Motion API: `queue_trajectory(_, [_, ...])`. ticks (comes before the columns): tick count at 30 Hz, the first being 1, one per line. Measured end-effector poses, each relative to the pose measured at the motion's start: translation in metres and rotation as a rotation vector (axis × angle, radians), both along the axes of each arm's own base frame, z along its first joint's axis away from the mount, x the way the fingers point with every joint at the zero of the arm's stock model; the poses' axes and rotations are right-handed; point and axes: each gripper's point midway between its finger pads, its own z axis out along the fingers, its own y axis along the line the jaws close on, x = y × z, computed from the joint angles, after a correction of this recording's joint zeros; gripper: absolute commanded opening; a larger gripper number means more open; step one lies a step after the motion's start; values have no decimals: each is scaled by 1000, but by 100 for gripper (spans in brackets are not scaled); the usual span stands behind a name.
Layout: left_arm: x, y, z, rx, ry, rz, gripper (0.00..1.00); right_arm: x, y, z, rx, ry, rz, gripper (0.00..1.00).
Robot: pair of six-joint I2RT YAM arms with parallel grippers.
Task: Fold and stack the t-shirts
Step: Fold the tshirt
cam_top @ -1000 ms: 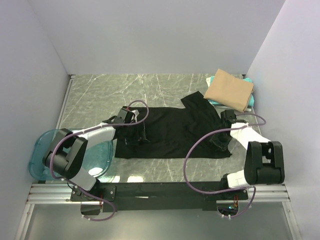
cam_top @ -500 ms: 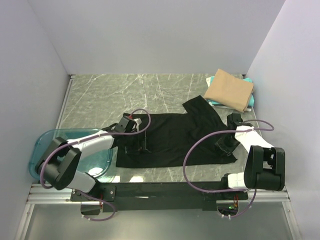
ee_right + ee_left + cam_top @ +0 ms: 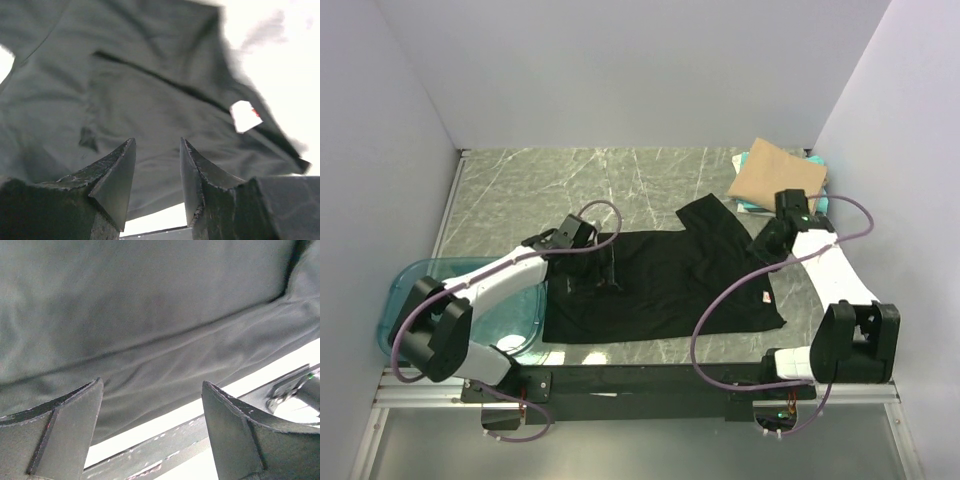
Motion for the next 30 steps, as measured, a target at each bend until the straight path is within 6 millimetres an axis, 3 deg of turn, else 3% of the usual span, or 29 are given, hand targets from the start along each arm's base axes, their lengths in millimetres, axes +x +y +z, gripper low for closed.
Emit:
queue_trajectory(3, [9, -5, 1, -2, -7, 1, 86, 10, 24, -1, 27, -15, 82, 47])
queue_trajectory(7, [7, -2, -16, 40, 40, 6, 86, 10, 55, -27, 59, 59, 173, 47])
queue_trajectory(10, [6, 0, -26, 59, 59, 8, 86, 6, 67, -50, 70, 126, 206, 47])
queue_trajectory(17, [3, 2, -40, 74, 85, 10, 86, -10, 61, -83, 44, 230, 199, 46])
queue_trajectory(26, [3, -6, -40, 52, 70, -8, 86, -10, 57, -86, 53, 228, 170, 46])
queue_trajectory(30, [-2, -16, -40, 35, 52, -43, 86, -15, 46, -86, 45, 220, 133, 47])
